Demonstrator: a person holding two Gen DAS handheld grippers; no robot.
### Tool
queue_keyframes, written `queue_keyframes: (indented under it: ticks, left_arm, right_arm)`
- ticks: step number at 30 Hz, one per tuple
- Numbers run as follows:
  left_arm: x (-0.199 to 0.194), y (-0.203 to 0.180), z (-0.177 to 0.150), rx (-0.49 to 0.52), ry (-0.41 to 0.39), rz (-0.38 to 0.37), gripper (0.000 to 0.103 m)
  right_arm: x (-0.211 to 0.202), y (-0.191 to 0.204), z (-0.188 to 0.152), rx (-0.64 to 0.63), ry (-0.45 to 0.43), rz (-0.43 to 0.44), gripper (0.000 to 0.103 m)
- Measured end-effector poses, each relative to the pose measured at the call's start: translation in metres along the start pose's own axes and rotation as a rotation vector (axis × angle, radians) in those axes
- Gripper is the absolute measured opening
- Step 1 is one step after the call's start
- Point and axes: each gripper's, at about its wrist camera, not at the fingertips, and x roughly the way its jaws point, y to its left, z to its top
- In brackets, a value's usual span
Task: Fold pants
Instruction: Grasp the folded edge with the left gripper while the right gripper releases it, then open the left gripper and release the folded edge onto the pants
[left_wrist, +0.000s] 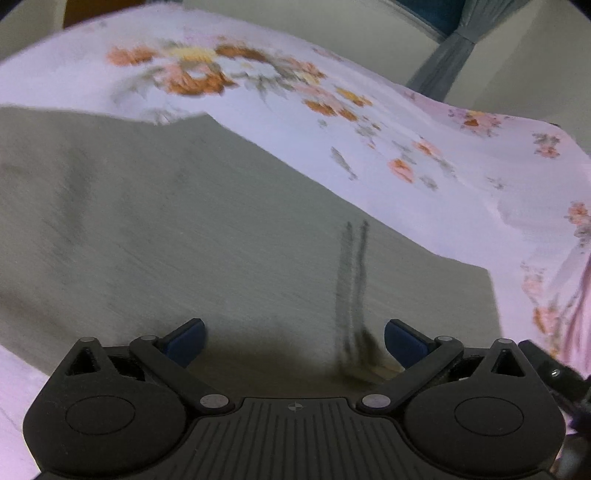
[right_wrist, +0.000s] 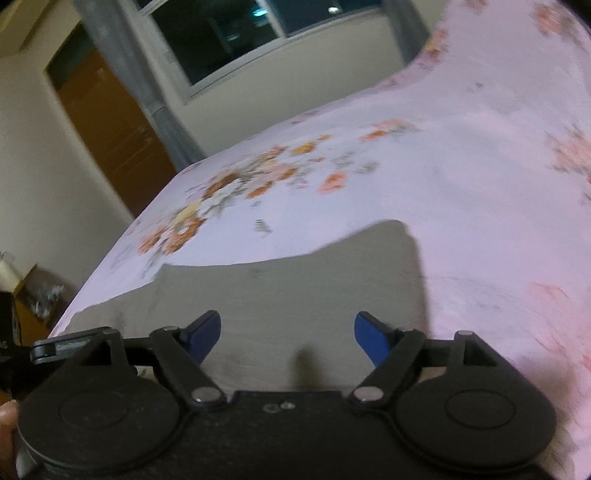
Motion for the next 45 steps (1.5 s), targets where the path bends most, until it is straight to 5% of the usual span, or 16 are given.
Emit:
queue_keyframes:
  ticks: [2, 9, 12, 19, 27, 33, 40, 45]
  left_arm:
    - [0.007, -0.004, -0.003, -0.005, 0.027, -0.023, 0.088]
    - [0.020, -0.011, -0.002, -0.057, 0.052, -0.084, 0.087]
    - [0.027, -0.017, -0.003, -0.066, 0.087, -0.132, 0.079]
    - [0.059, -0.024, -0.013, -0.203, 0.172, -0.275, 0.023]
    - [0.012, -0.036, 0.009, -0.122, -0.020, -0.267, 0.020]
    - [-0.033, -0.006, 0.037, -0.046, -0.130, -0.199, 0.020]
    - [-0.014, 0.046, 0.016, -0.029, -0.061, -0.053, 0.020]
    - [0.002, 0.047, -0.003, 0.001, -0.048, -0.003, 0.020]
  right_arm:
    - [-0.003, -0.009, -0.002, 0.020, -0.004, -0.008, 0.080]
    - [-0.012, -0.026, -0.013, 0.055, -0.005, -0.005, 0.081]
    - [-0.010, -0.030, -0.014, 0.072, -0.008, -0.005, 0.082]
    - [-0.015, -0.039, -0.017, 0.098, -0.023, -0.014, 0.081]
    - [-0.021, -0.045, -0.003, 0.086, -0.090, -0.098, 0.081]
    - [-0.003, -0.020, 0.002, -0.016, -0.053, -0.087, 0.064]
    - [0.035, 0.033, -0.012, -0.192, 0.053, -0.061, 0.056]
    - [0.063, 0.045, -0.039, -0.347, 0.163, -0.124, 0.054]
